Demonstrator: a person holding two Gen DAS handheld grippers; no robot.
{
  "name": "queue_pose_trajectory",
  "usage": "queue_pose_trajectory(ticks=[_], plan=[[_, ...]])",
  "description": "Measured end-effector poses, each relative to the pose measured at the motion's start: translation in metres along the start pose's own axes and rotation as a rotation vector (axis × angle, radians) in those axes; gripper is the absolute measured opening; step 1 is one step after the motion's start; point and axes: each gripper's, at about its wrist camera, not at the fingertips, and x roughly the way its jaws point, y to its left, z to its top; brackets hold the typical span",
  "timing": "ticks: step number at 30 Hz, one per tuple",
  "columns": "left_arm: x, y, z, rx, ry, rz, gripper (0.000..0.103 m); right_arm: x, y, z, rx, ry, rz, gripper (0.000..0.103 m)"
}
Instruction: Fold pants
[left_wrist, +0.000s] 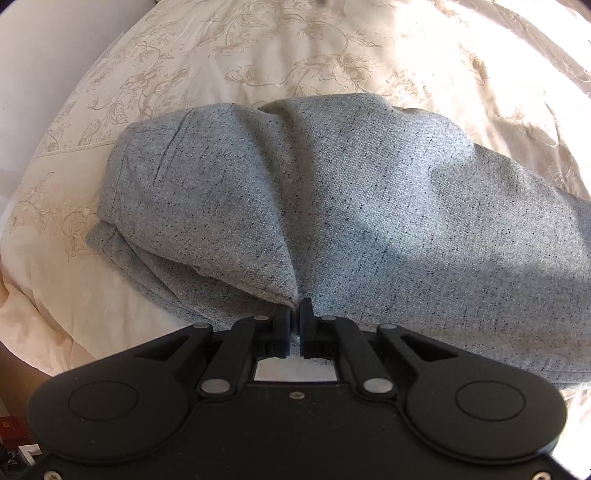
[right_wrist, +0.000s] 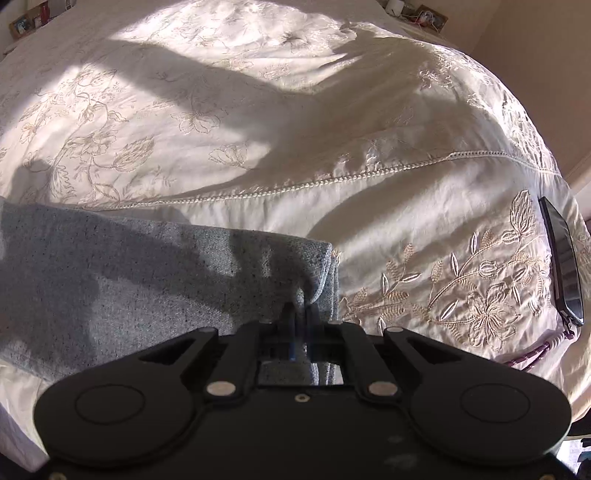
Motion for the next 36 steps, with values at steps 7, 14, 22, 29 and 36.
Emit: queue_pose_trajectory(ticks=[7, 14, 22, 29, 36], plan=[[0.03, -0.01, -0.003, 0.04, 0.078, 0.006, 0.007, 0.036, -0.001, 0.0, 0.072, 0.076, -0.068, 0.005], [0.002, 0.008, -0.017, 0.117, 0.064, -0.063, 0.02, 0.014, 0.001, 0.005, 0.083, 0.039, -0.175, 0.029], [-0.011, 0.078, 0.004, 0.076, 0.001, -0.026, 0.021, -0.054, 0.055, 0.026, 0.159, -0.086, -0.052, 0.035], [0.031, 0.162, 0.055, 0.02, -0.015, 0.015, 0.032, -0.09, 0.24, 0.039, 0.028, -0.074, 0.221, 0.036], [0.069, 0.229, 0.082, 0.023, 0.009, 0.034, 0.032, -0.127, 0.47, 0.032, -0.254, -0.063, 0.488, 0.037]])
